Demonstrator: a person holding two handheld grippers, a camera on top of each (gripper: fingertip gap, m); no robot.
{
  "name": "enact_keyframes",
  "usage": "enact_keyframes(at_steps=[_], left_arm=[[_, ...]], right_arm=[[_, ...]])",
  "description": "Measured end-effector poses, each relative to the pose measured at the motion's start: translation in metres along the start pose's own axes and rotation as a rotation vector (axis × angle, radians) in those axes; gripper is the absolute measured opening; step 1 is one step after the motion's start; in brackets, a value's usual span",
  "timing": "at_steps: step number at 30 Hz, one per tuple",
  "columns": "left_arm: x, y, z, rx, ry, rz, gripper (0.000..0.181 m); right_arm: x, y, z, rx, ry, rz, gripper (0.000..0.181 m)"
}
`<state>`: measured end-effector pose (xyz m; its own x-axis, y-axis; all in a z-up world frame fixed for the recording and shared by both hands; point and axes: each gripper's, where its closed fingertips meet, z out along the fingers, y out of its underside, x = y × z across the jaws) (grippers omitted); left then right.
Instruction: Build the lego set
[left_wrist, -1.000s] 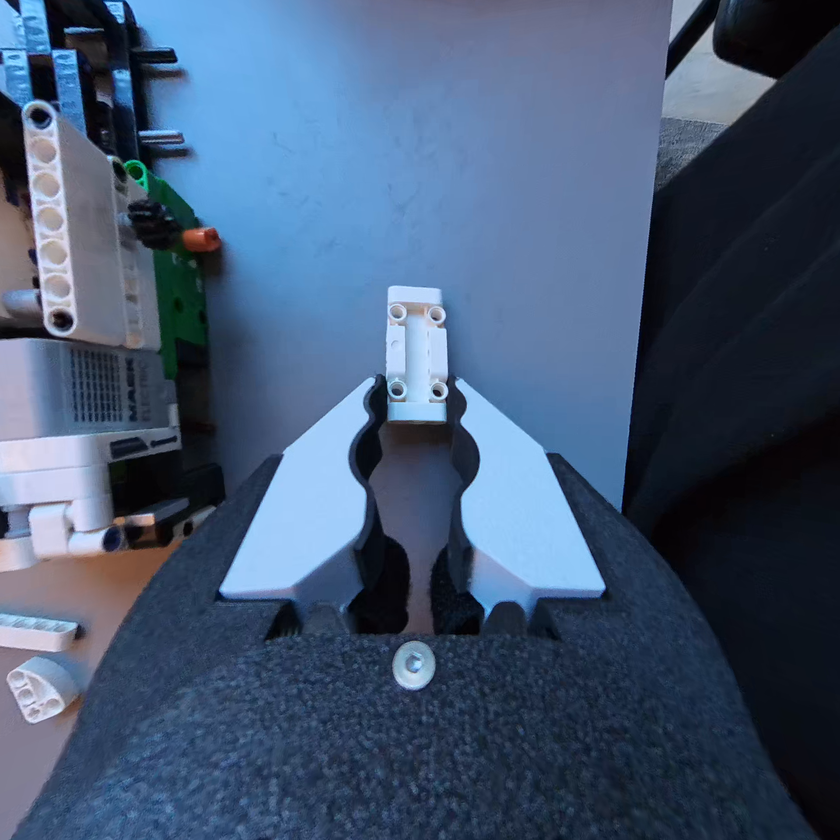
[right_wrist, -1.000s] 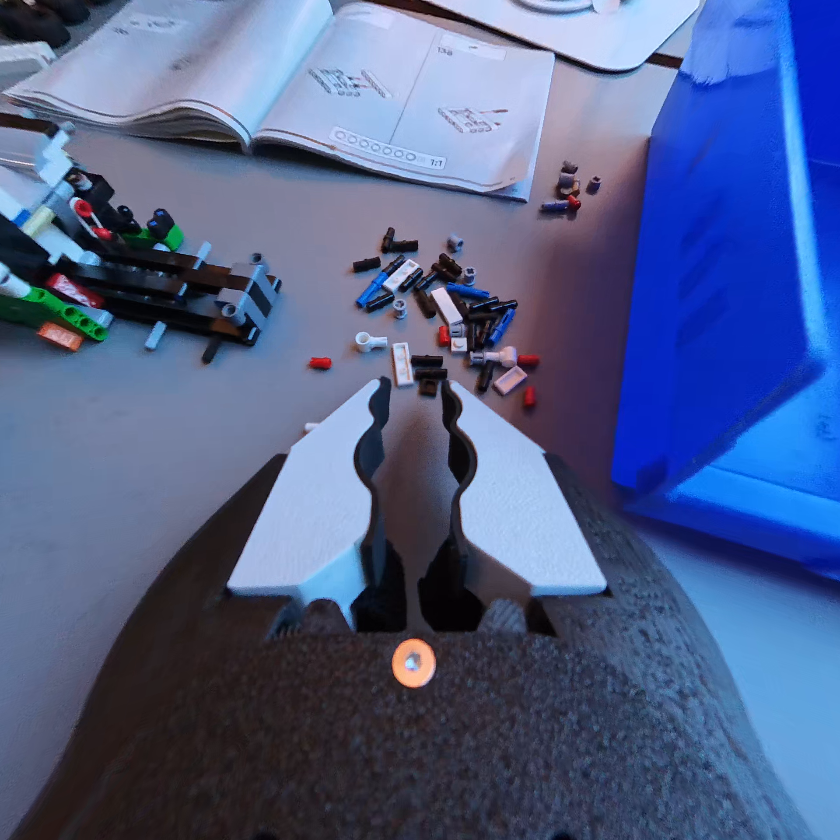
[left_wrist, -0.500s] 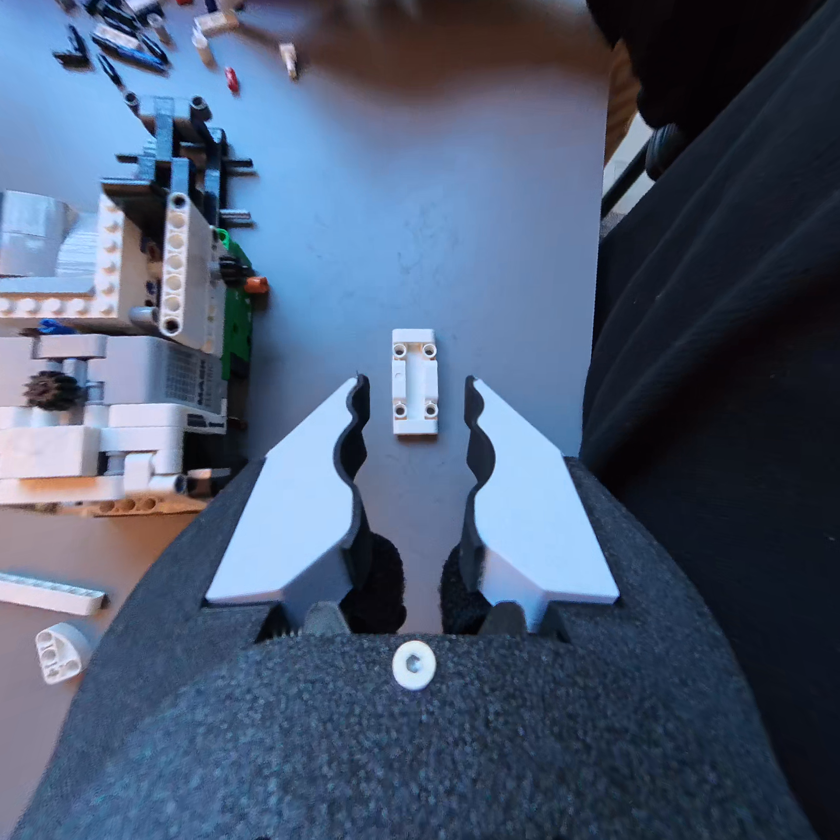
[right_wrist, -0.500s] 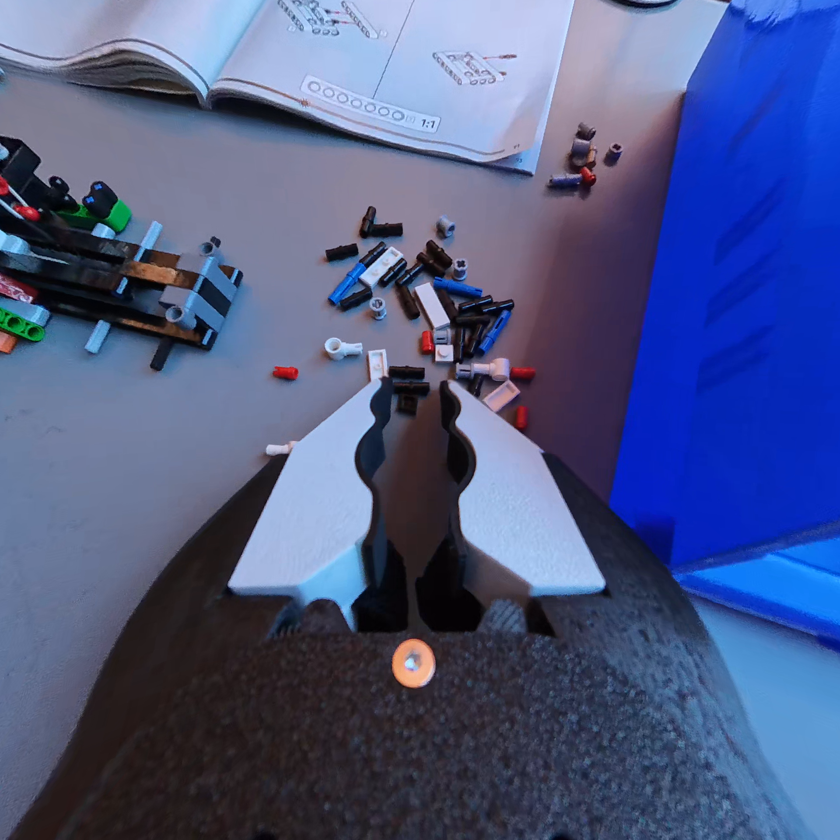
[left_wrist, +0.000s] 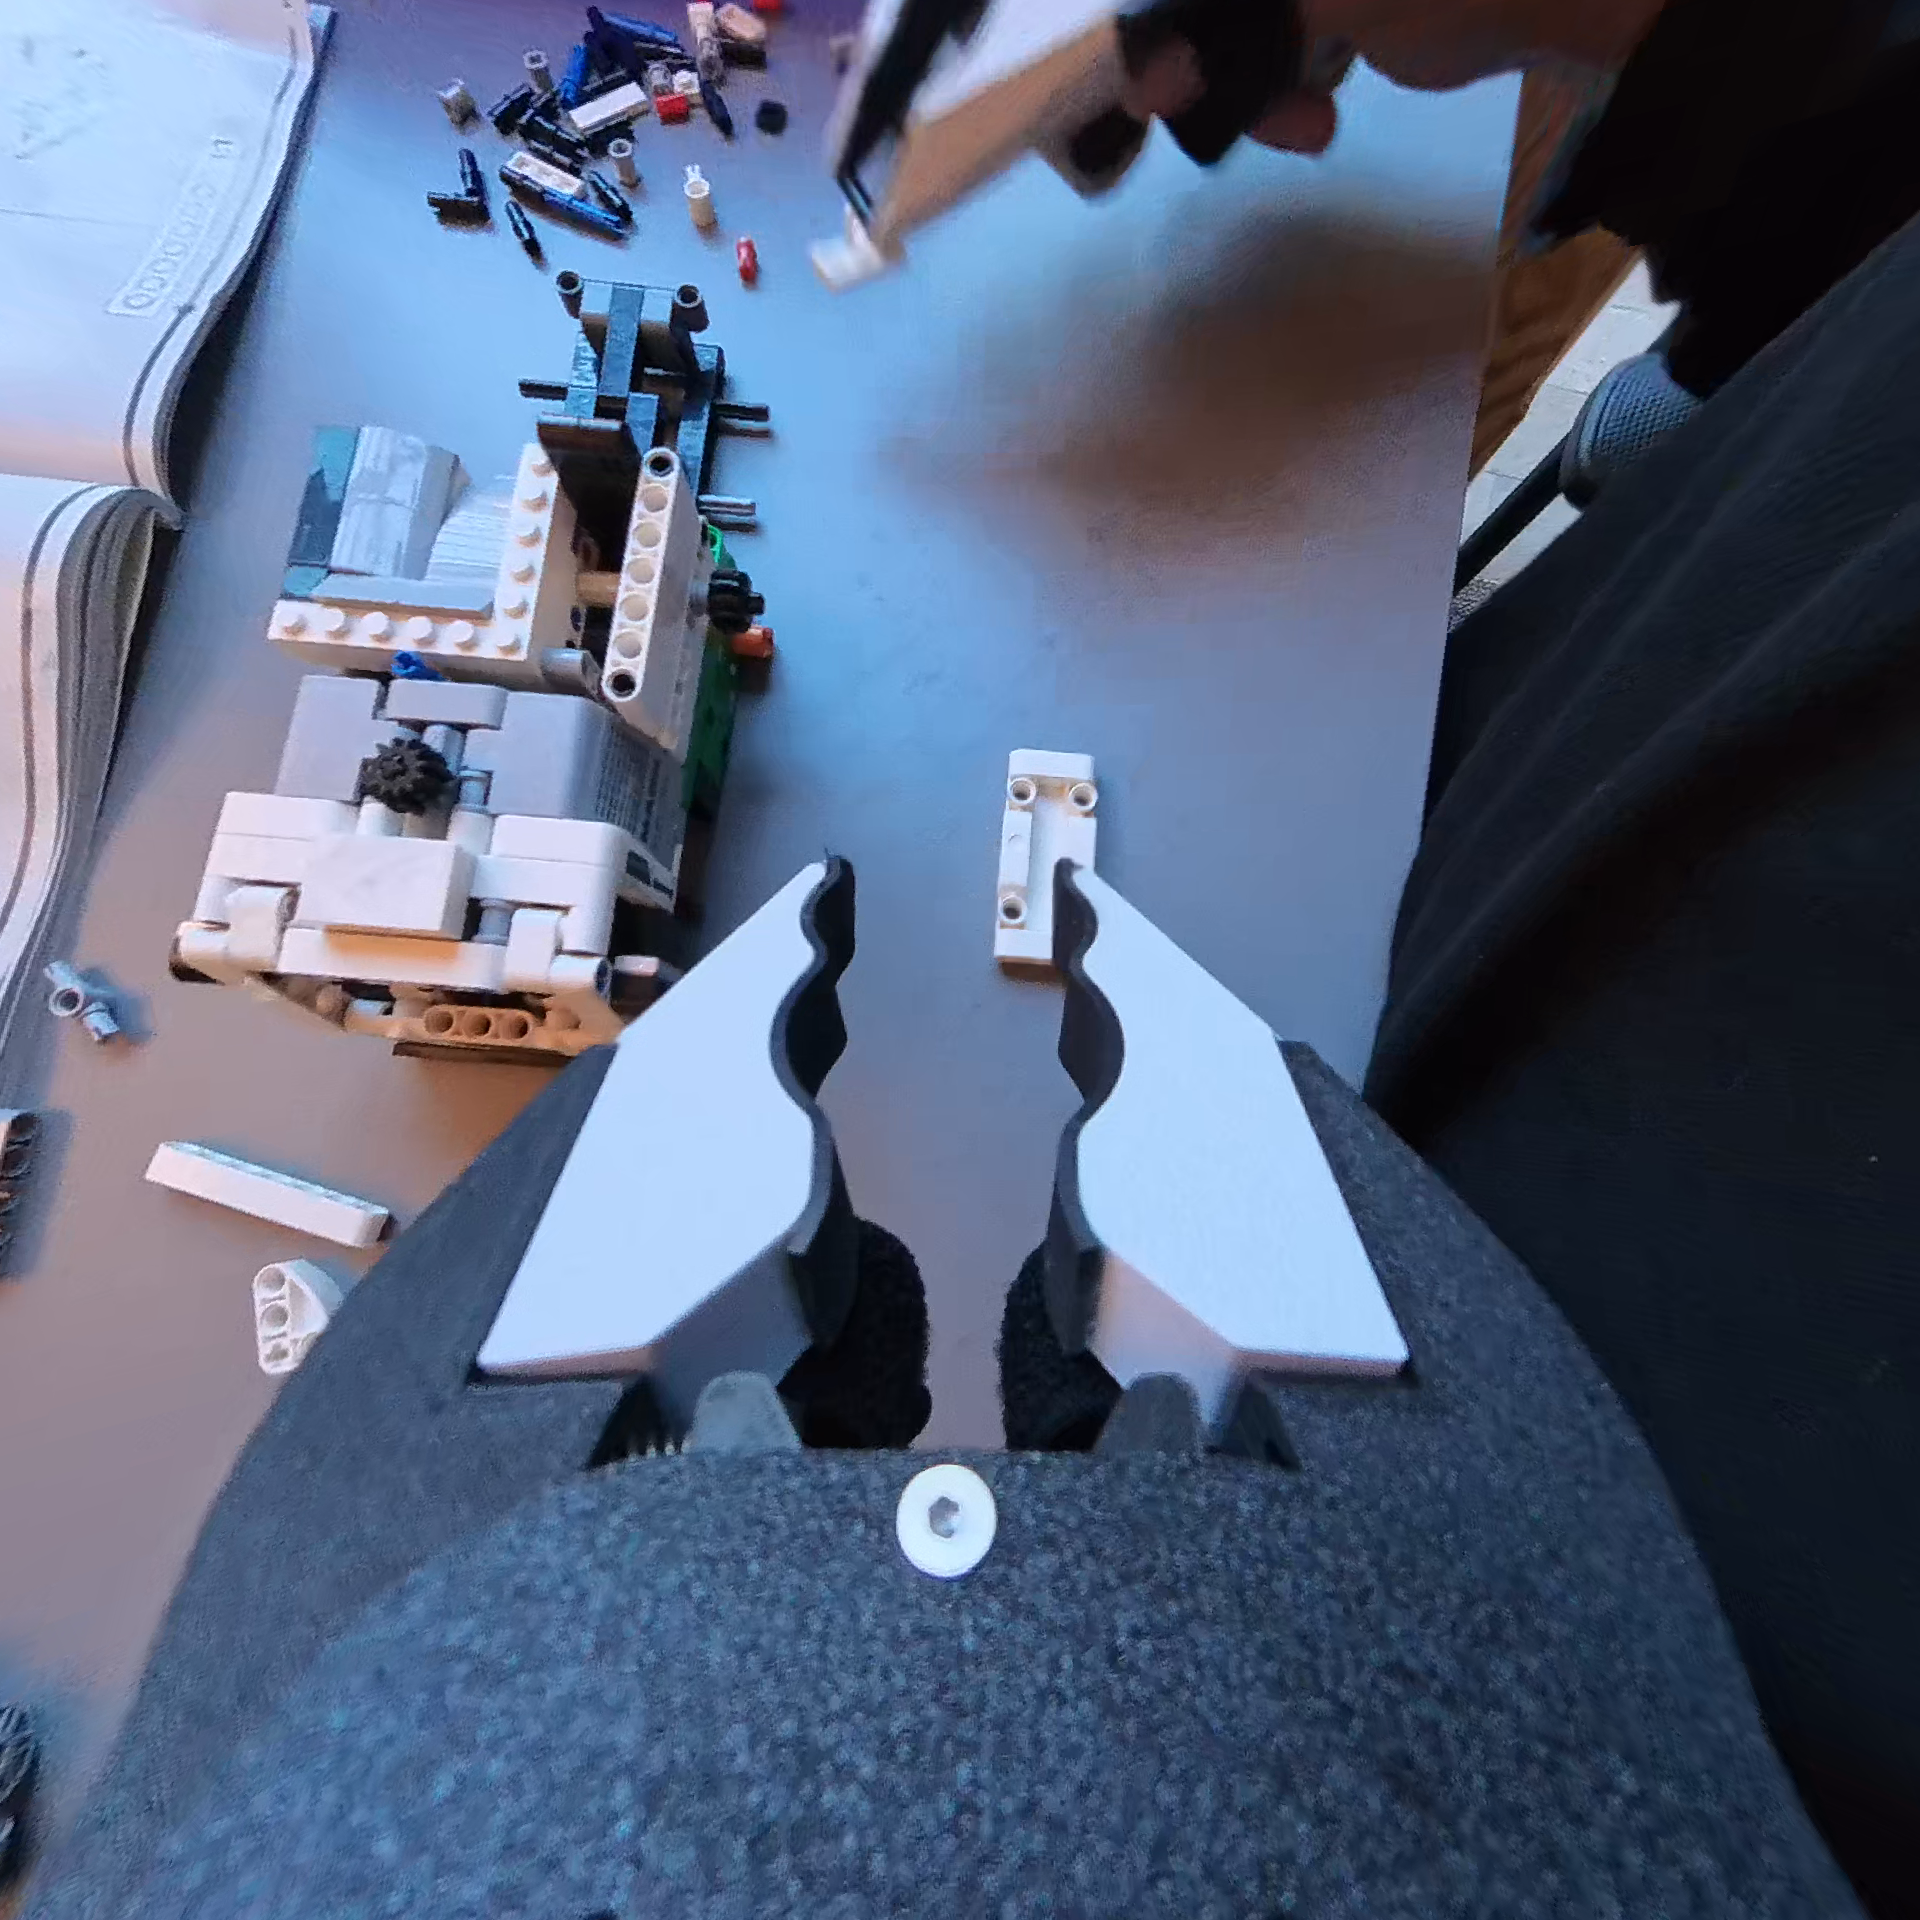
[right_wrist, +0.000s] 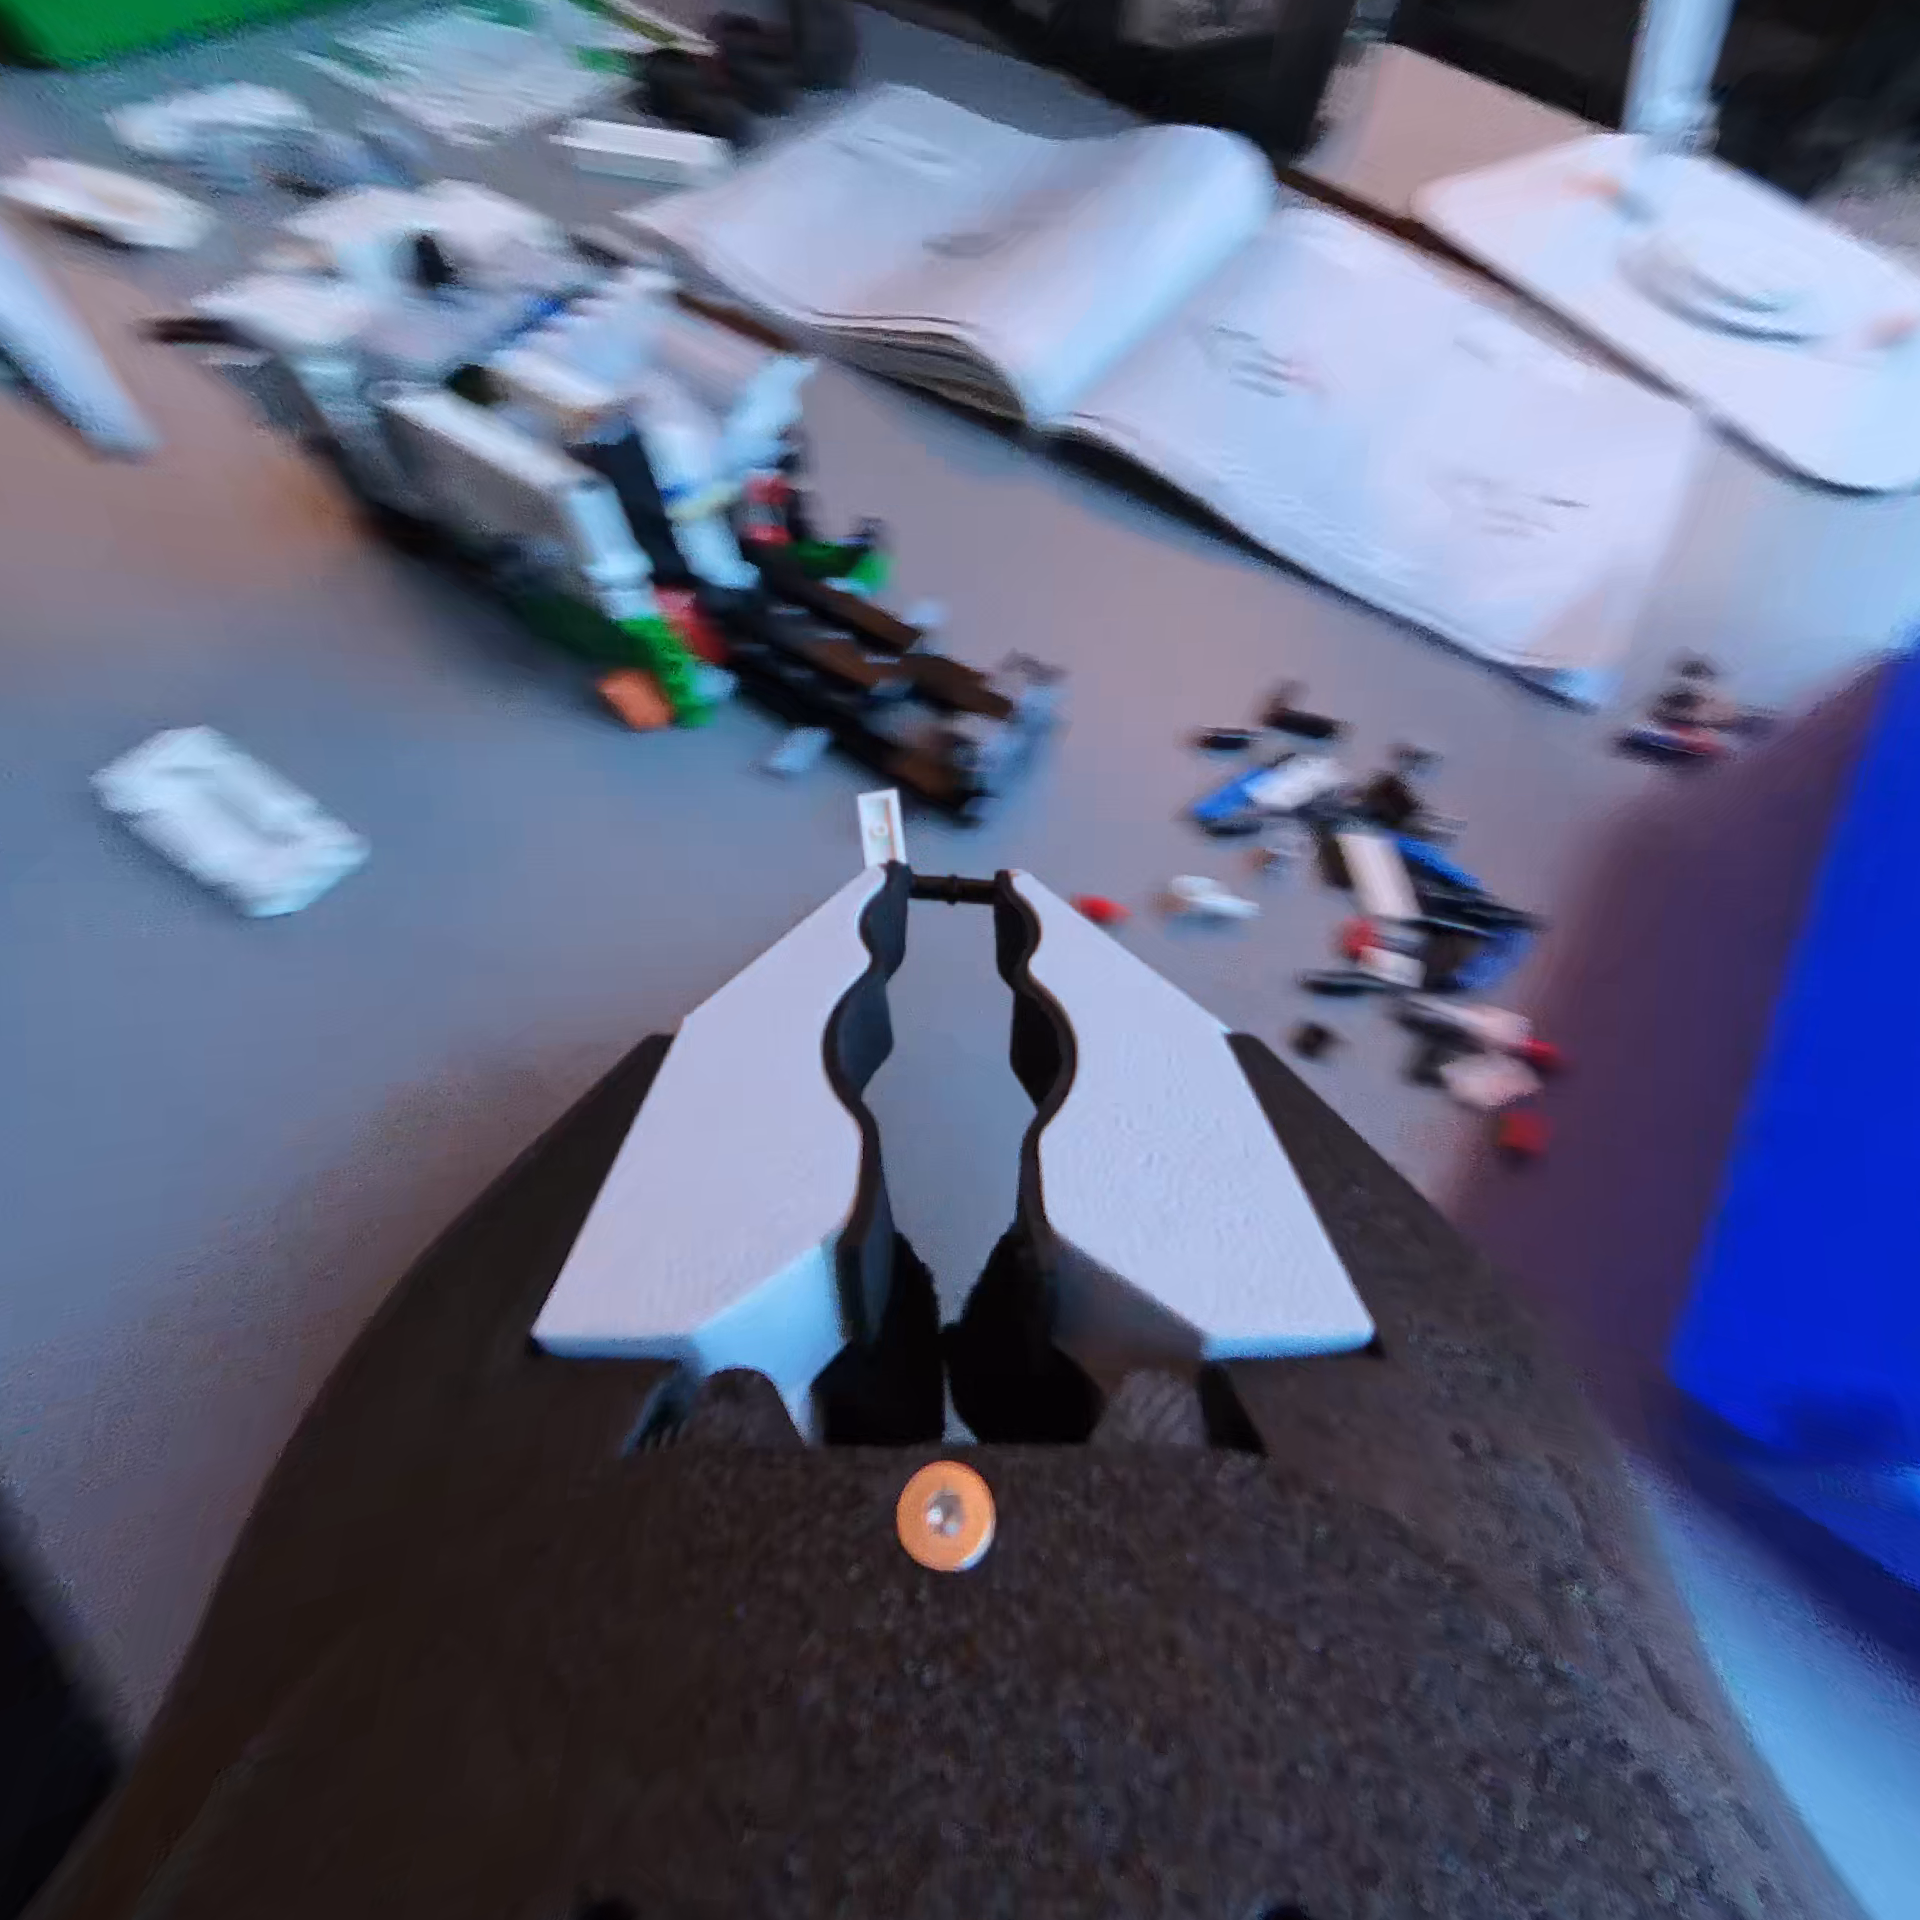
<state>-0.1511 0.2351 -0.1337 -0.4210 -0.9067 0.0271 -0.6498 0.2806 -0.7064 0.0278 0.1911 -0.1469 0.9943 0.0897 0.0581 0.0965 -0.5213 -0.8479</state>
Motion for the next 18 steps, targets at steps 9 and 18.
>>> enact_keyframes(at_steps=[9,18], left_arm=[[0.003,0.004,0.001,-0.003,-0.003,0.0,0.037],[0.009,0.011,0.002,-0.014,0.003,0.004,0.037]], right_arm=[[-0.049,0.026,0.018,-0.129,-0.086,0.043,0.015],[-0.055,0.029,0.017,-0.148,-0.075,0.008,0.028]])
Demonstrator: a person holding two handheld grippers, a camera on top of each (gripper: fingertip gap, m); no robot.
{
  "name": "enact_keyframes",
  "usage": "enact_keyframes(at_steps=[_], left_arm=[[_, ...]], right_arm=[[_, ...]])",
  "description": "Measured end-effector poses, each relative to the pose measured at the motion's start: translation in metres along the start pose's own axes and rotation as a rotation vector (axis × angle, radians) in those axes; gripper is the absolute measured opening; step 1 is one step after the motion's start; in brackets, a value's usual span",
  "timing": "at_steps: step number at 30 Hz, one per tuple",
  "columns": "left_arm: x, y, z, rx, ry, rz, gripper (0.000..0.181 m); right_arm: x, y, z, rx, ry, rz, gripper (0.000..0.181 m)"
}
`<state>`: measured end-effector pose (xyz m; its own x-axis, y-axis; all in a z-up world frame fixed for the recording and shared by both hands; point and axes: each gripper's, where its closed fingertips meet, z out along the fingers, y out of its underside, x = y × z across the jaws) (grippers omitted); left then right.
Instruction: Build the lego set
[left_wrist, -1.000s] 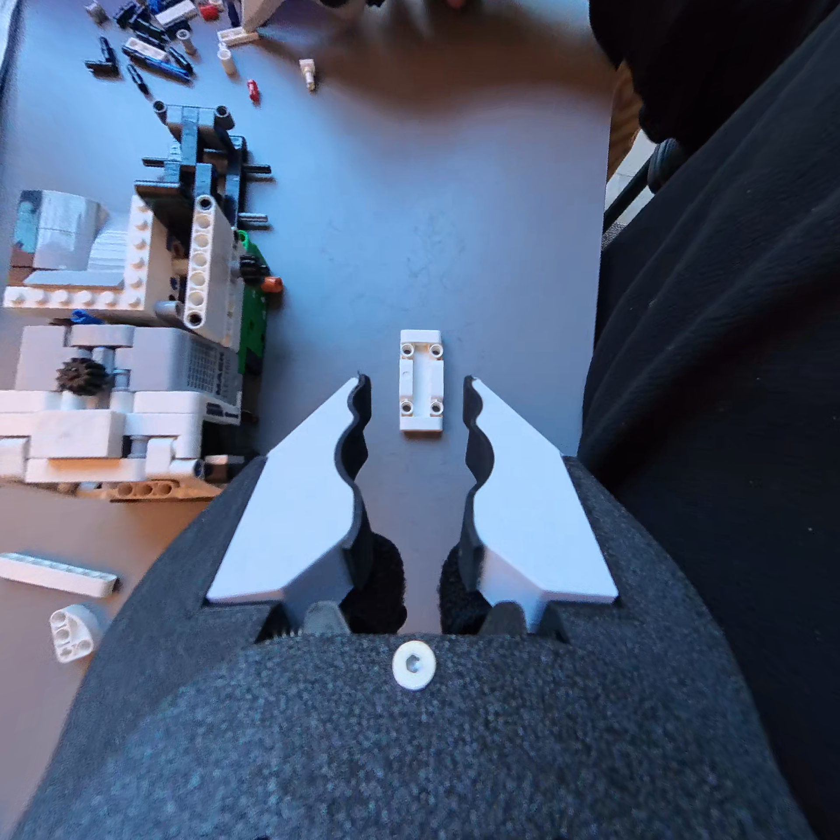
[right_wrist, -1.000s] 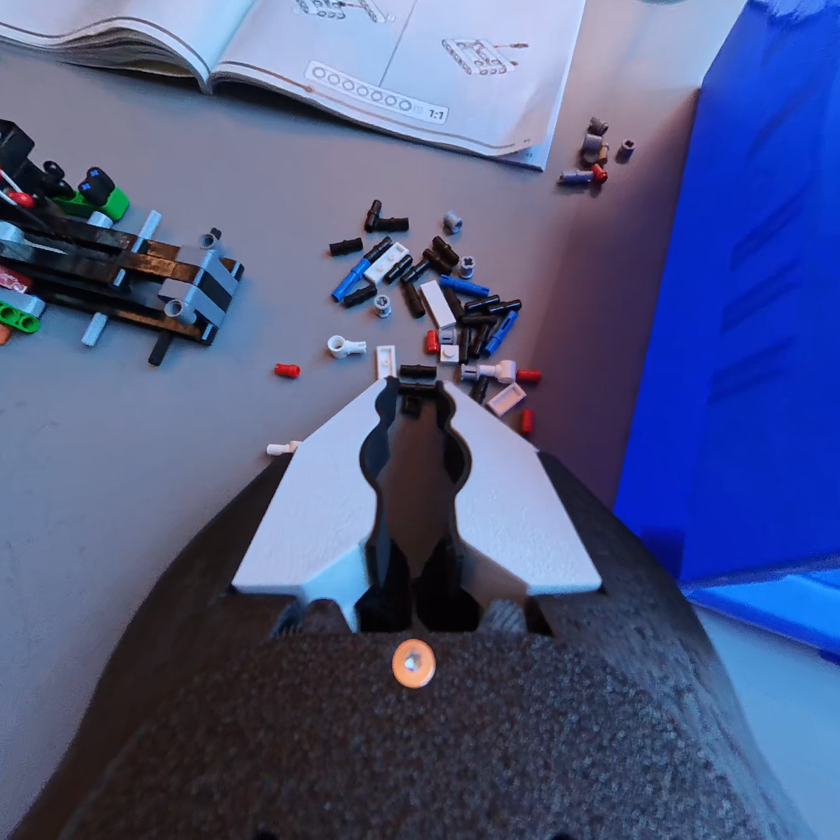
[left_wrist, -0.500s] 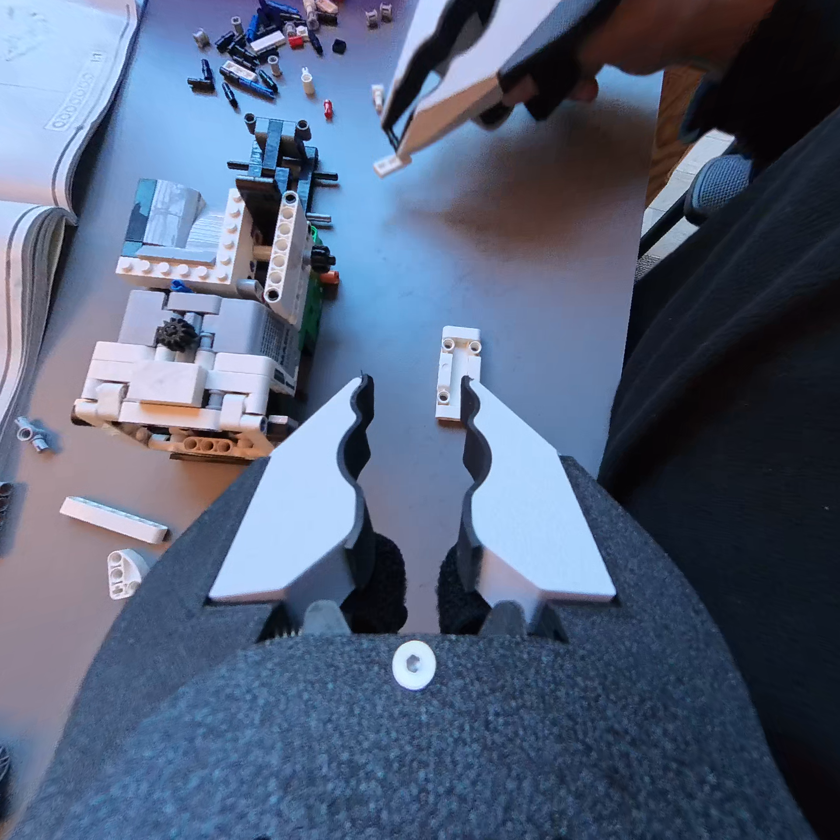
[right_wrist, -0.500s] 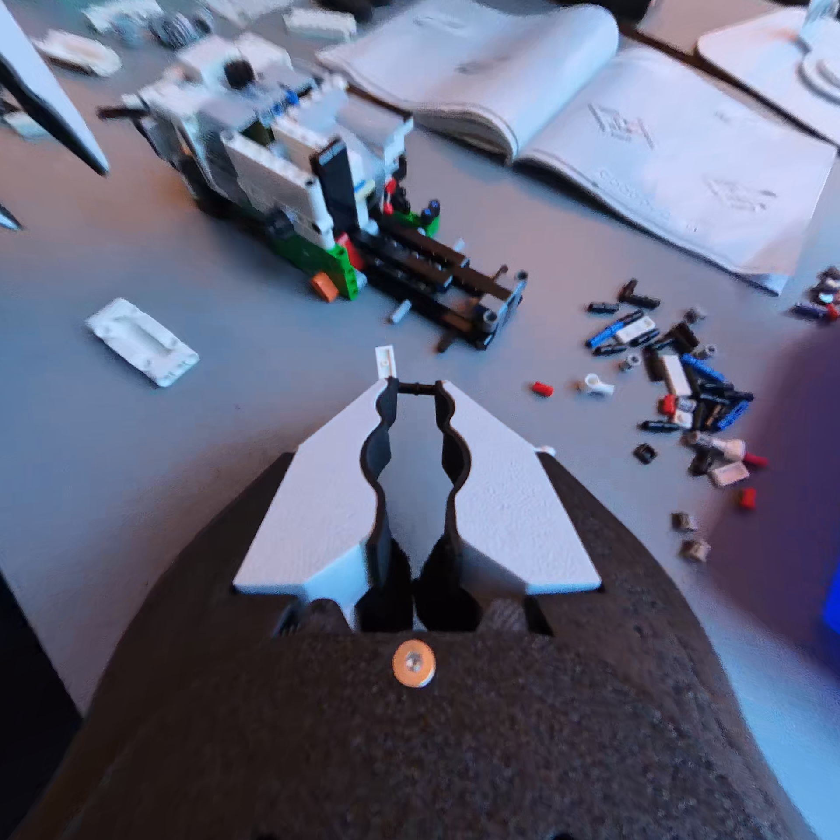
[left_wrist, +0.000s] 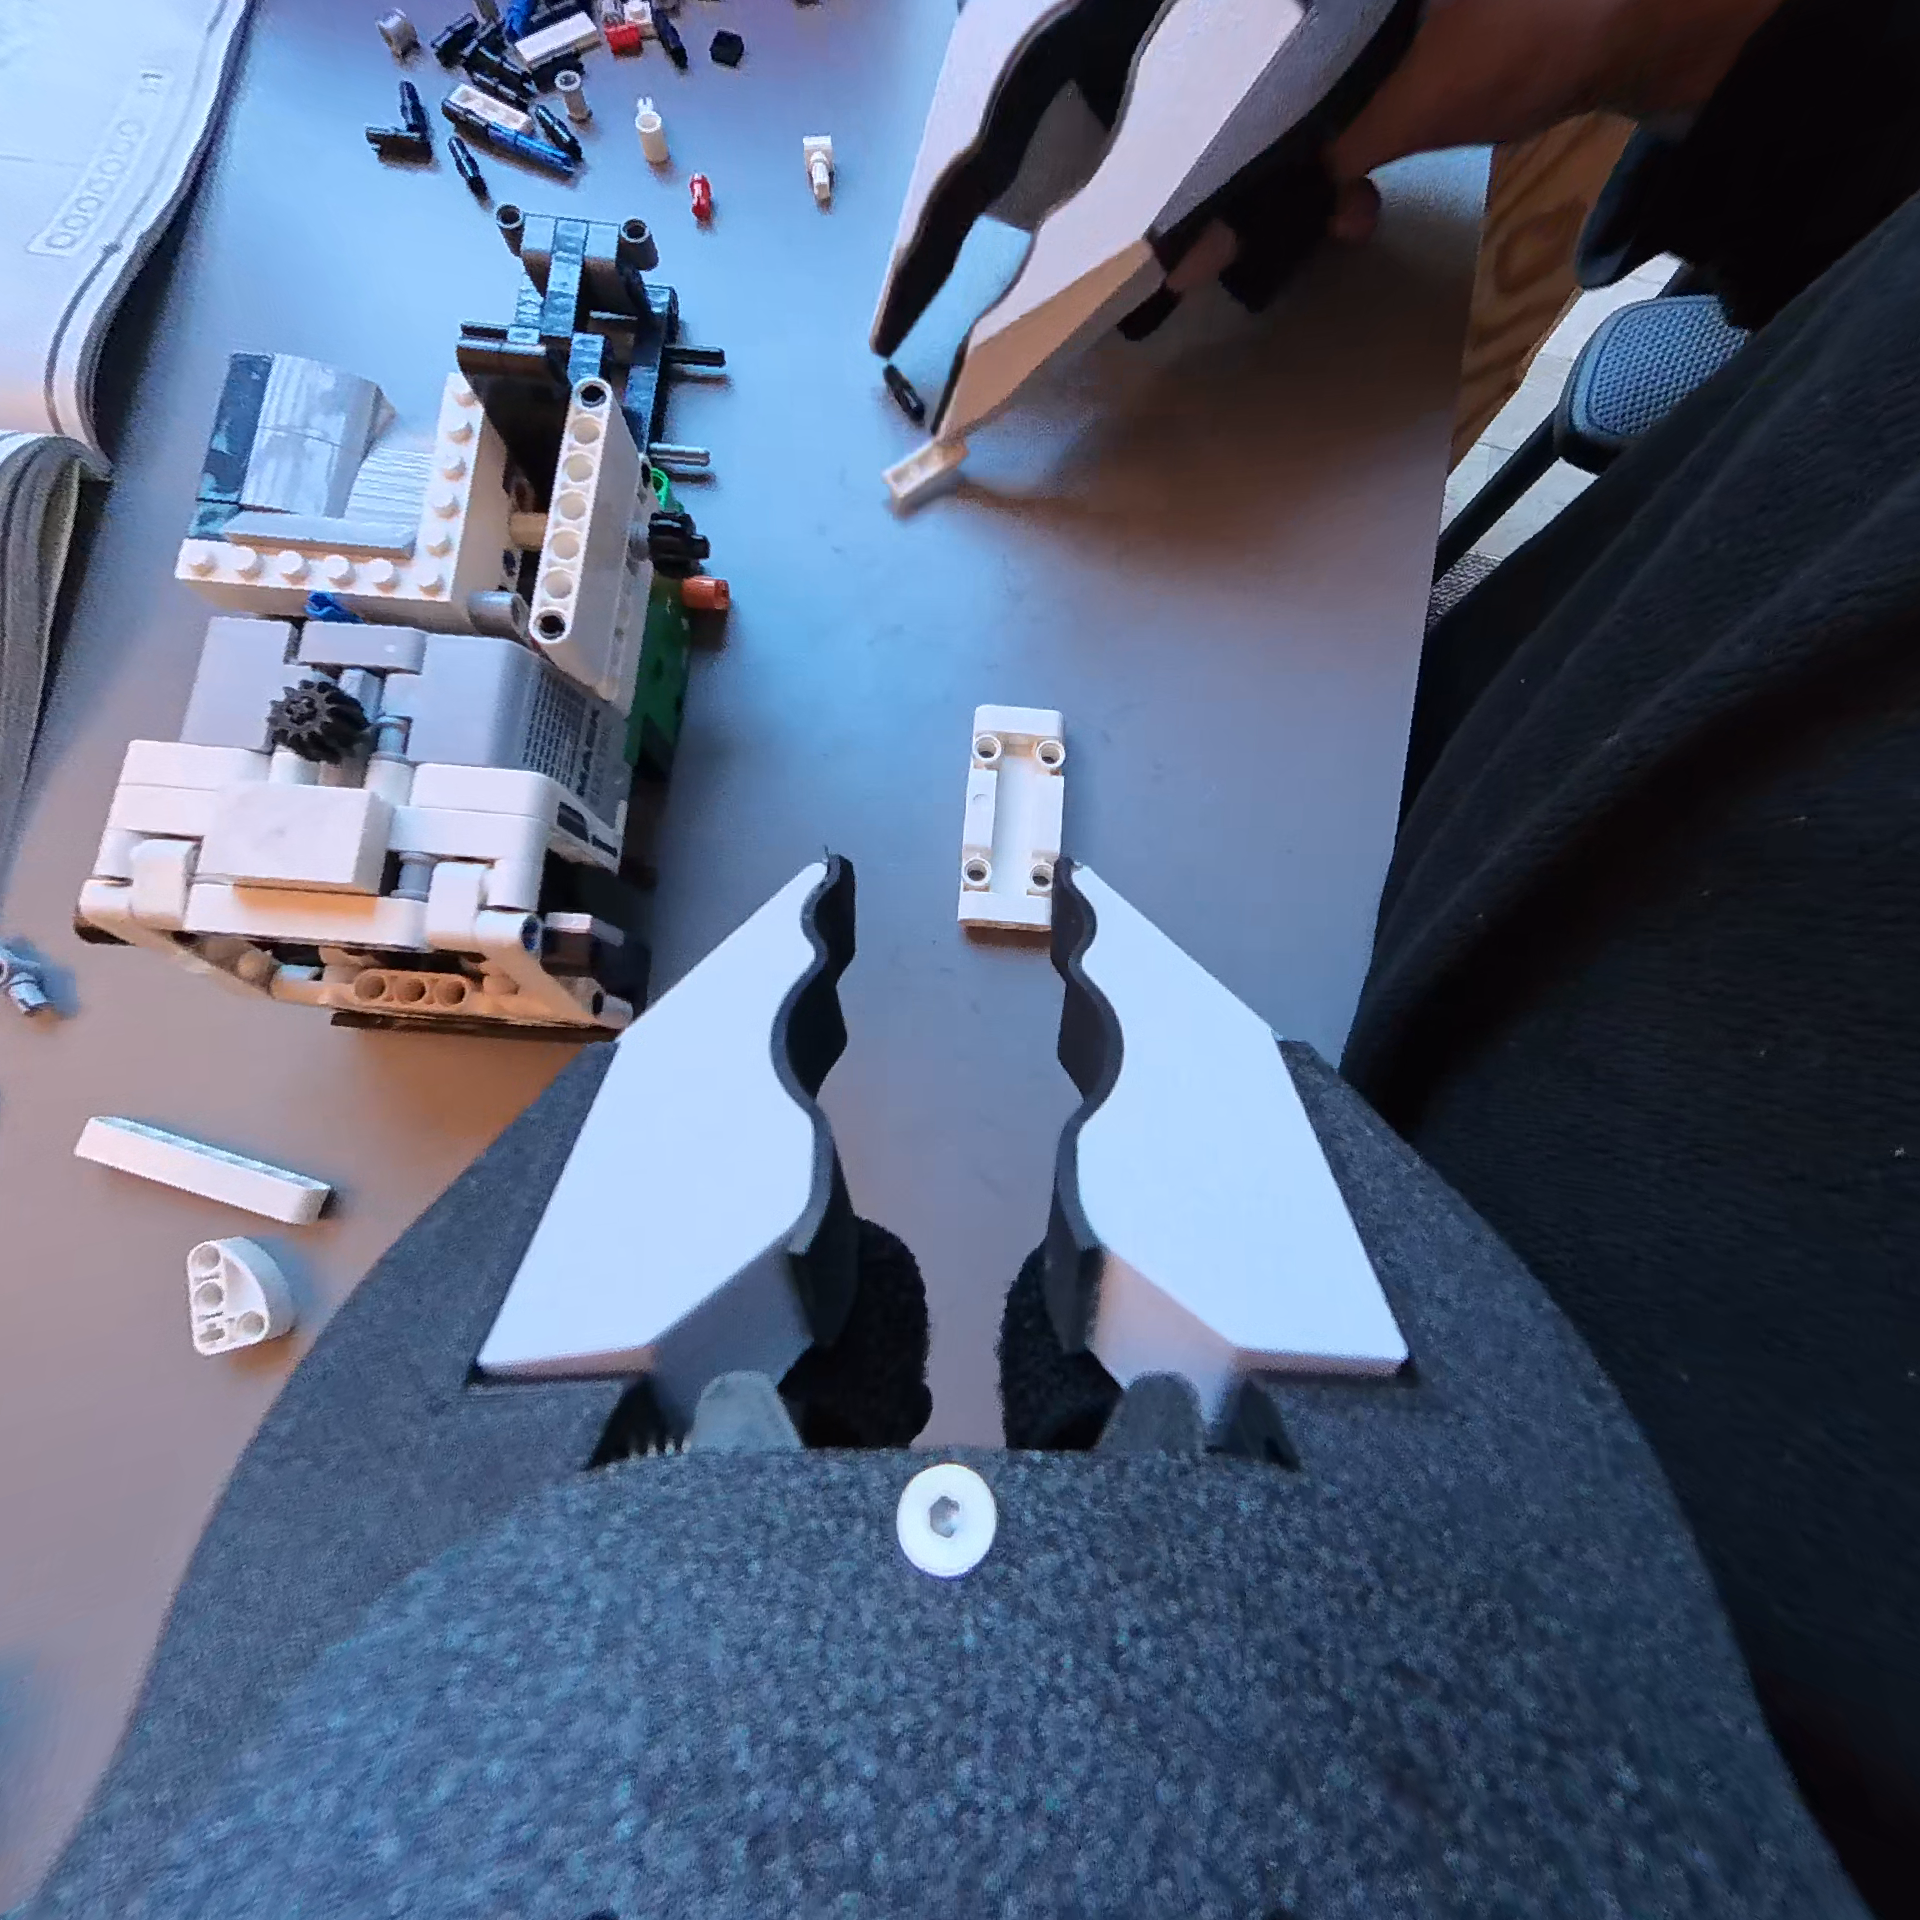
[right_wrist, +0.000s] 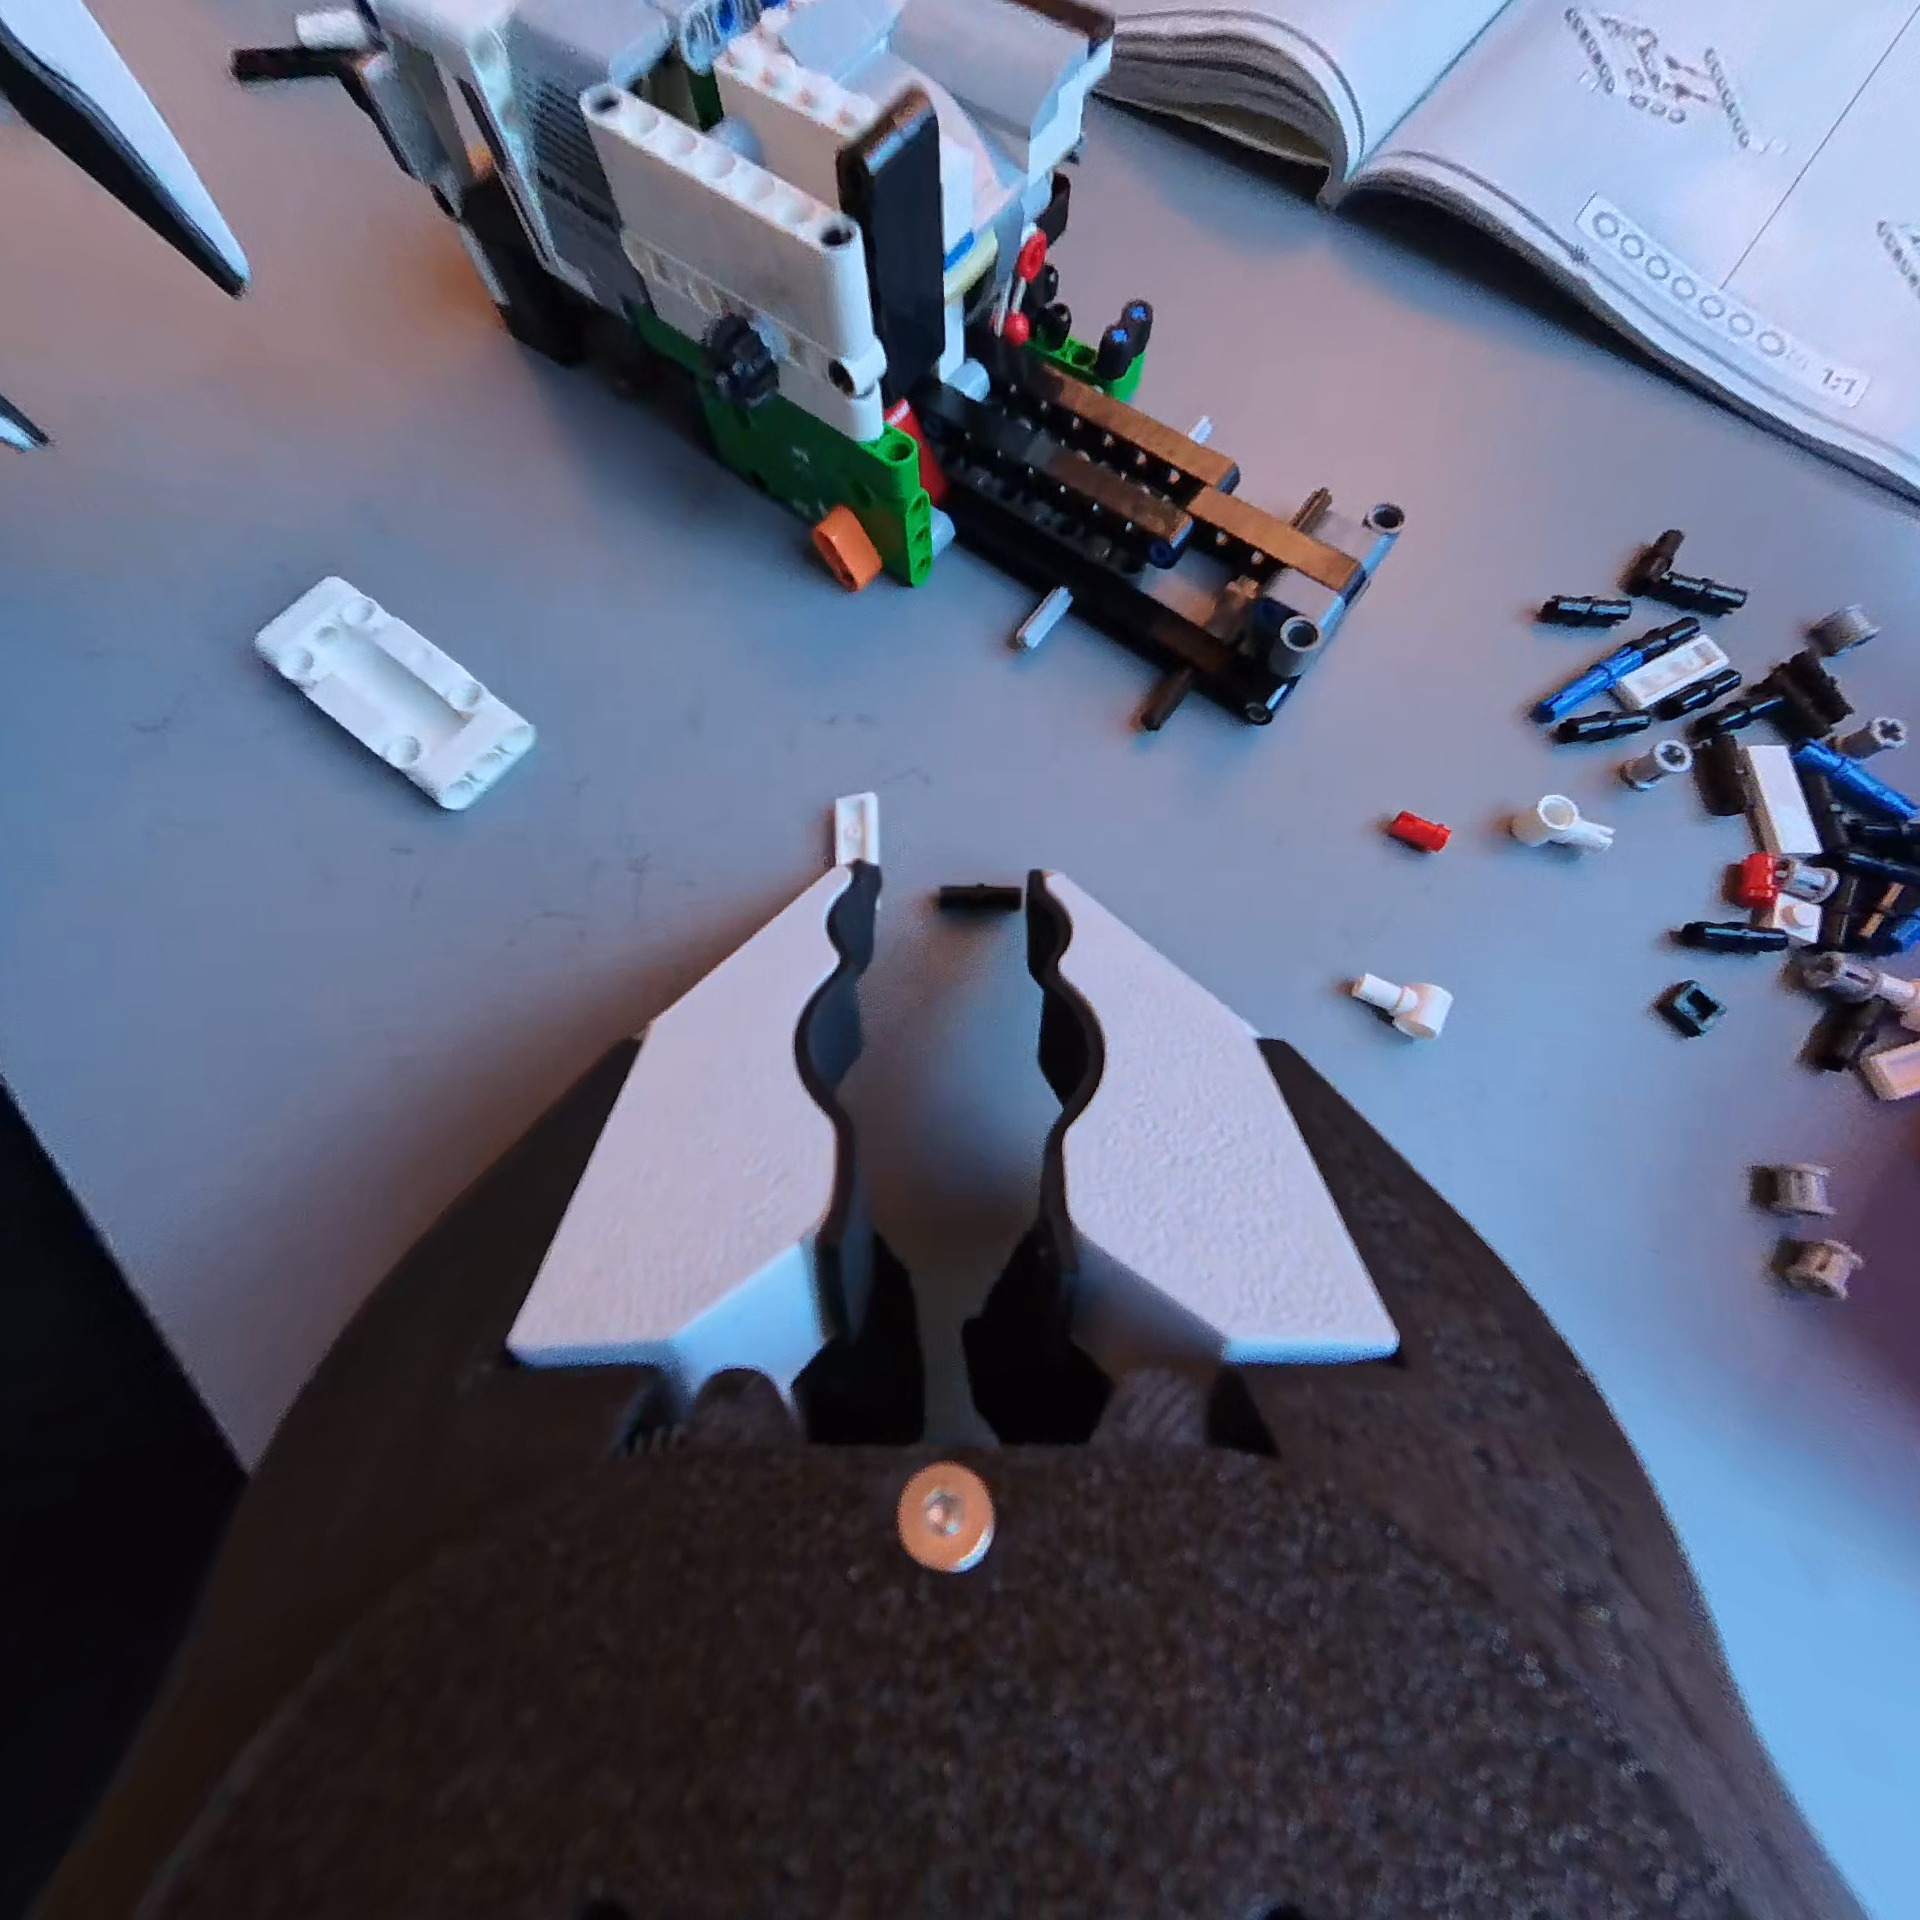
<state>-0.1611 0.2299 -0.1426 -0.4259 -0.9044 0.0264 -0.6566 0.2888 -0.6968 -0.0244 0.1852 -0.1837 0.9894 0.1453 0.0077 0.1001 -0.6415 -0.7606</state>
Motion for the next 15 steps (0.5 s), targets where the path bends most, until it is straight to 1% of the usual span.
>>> enact_keyframes(at_steps=[3,7,9,11,14,15], left_arm=[[0.0,0.001,-0.001,0.002,-0.004,0.0,0.037],[0.001,0.004,-0.003,0.006,-0.01,-0.007,0.036],[0.002,0.006,-0.004,0.005,-0.012,-0.009,0.036],[0.001,0.008,-0.004,0.002,-0.019,-0.008,0.036],[0.002,0.009,-0.004,0.004,-0.02,-0.01,0.036],[0.002,0.009,-0.004,0.006,-0.018,-0.01,0.036]], right_arm=[[-0.006,-0.01,-0.006,0.048,-0.036,0.021,0.027],[-0.02,-0.011,-0.002,0.034,-0.058,-0.055,0.025],[-0.022,-0.012,0.0,0.036,-0.053,-0.053,0.023],[-0.025,-0.01,-0.001,0.029,-0.082,-0.034,0.023],[-0.024,-0.003,0.001,-0.006,-0.062,-0.042,0.023],[-0.022,-0.001,0.003,-0.018,-0.042,-0.058,0.02]])
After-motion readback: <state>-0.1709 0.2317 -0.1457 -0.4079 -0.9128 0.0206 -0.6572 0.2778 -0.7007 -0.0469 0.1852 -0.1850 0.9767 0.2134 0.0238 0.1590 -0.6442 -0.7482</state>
